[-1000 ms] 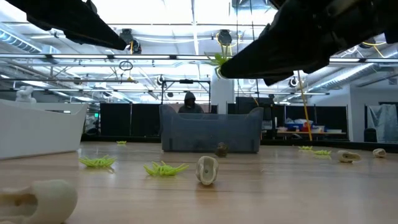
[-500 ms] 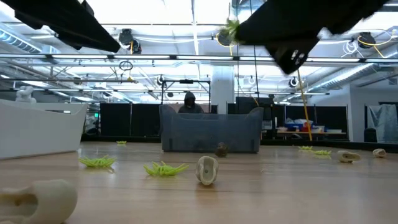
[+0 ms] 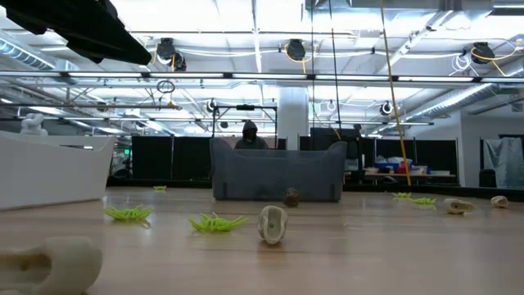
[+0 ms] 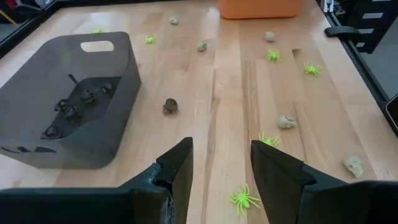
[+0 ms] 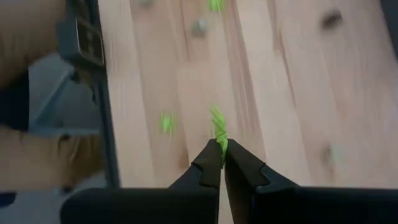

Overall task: Sort Halloween decoration
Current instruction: Put the green spider toy into the orange bin

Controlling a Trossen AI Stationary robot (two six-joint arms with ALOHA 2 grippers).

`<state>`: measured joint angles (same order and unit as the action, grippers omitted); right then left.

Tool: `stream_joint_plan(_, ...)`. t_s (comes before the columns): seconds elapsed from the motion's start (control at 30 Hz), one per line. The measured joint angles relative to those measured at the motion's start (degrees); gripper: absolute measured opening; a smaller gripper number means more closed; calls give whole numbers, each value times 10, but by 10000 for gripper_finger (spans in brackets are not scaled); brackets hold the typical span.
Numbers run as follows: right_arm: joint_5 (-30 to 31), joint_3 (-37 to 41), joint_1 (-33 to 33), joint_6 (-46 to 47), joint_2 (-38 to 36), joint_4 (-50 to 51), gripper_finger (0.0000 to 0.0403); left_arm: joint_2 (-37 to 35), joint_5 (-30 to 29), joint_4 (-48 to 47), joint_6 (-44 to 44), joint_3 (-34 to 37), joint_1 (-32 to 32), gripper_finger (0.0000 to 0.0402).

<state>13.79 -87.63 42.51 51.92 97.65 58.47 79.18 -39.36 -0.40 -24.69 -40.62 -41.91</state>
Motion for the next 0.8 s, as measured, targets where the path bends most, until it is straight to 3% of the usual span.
stream_joint_plan(0.17,-81,-22,21,102,0,131,0,0,-1,0,-1,0,0,160)
stream_joint_plan(0.3,-136,6,50,183,0,195,0,0,-1,0,-4,0,0,160)
stream_joint_plan(0.8,-185,123,109,326,1,176,4,0,-6,0,-1,0,0,160)
